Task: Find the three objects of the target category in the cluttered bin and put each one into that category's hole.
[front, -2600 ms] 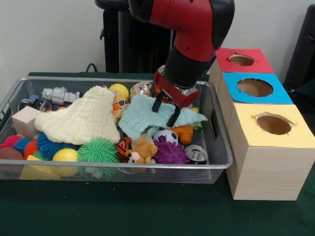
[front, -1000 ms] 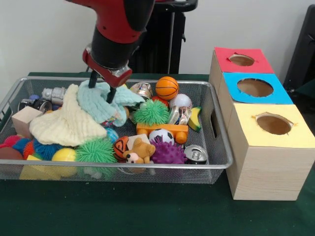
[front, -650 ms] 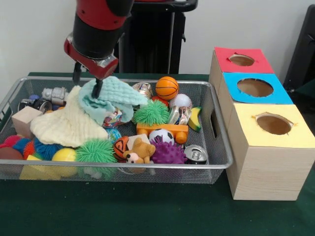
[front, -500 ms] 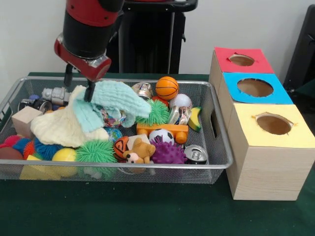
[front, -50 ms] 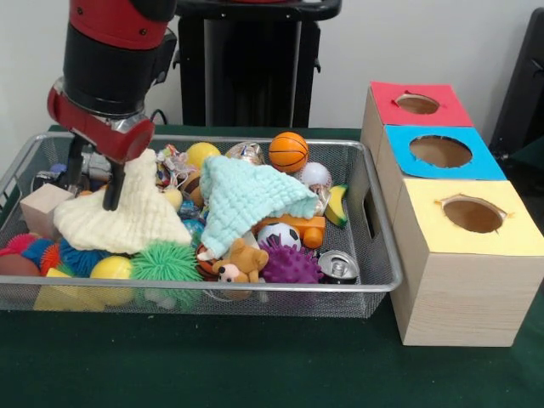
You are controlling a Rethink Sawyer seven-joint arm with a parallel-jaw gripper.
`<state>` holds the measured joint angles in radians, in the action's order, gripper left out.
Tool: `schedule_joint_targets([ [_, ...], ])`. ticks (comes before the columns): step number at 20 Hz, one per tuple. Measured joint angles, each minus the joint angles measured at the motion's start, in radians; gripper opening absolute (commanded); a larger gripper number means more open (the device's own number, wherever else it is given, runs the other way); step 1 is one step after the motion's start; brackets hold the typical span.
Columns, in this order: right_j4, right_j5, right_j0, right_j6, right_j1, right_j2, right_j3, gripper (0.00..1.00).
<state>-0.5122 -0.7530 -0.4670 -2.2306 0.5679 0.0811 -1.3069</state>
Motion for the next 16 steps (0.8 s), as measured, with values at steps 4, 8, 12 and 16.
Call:
schedule_joint_targets([
  [4, -0.018, 0.012, -0.008, 0.0, -0.01, 0.014, 0.012, 1.0],
  [8, -0.019, 0.012, 0.001, 0.0, -0.016, 0.021, 0.017, 1.0],
  [12, -0.018, 0.012, 0.029, 0.0, -0.013, 0.021, 0.017, 1.0],
  [16, -0.01, 0.012, 0.086, 0.0, -0.008, 0.021, 0.017, 1.0],
])
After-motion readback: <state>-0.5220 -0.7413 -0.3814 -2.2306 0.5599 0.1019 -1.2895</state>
